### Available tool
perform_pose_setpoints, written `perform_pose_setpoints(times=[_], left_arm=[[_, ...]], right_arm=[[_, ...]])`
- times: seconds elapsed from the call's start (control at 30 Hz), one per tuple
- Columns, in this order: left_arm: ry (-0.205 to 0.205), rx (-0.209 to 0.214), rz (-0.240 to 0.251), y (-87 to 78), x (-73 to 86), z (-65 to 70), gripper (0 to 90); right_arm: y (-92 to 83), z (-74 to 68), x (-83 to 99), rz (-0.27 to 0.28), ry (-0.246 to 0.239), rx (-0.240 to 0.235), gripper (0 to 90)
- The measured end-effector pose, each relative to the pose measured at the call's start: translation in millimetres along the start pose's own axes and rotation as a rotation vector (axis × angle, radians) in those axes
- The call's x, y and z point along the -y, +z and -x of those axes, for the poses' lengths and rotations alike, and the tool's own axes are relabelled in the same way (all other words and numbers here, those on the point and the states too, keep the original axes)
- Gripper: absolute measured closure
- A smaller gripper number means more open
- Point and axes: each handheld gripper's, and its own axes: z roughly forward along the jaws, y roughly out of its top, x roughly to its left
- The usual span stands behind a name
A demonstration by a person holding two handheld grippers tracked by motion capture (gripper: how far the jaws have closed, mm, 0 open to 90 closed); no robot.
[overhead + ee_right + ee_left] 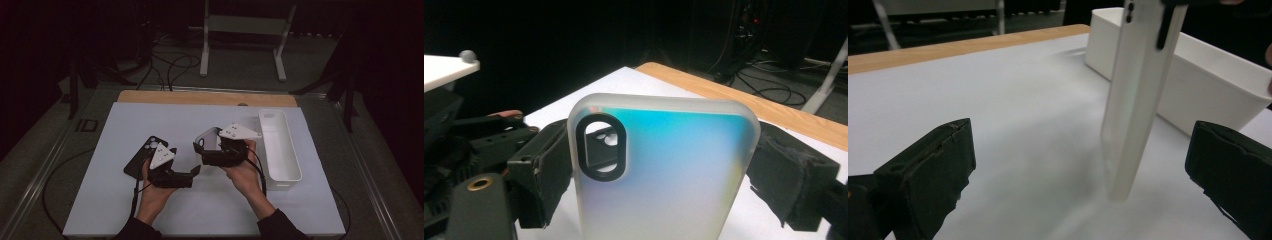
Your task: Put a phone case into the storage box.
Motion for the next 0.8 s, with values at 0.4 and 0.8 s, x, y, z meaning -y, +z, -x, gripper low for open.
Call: perform_pose_setpoints(times=[0.4,0.8], left_arm=[[0.029,-0.074,-0.003,-20.4,12.6,-16.8,0.0],[0.049,-0.138,0.016,-45.8,34.1,-41.6,0.0]], right_arm=[[-3.8,12.1,-6.4,0.002,0.019,0.027,16.7],[-8.8,25.7,-15.6,-0.001,0.015,0.057,16.7]])
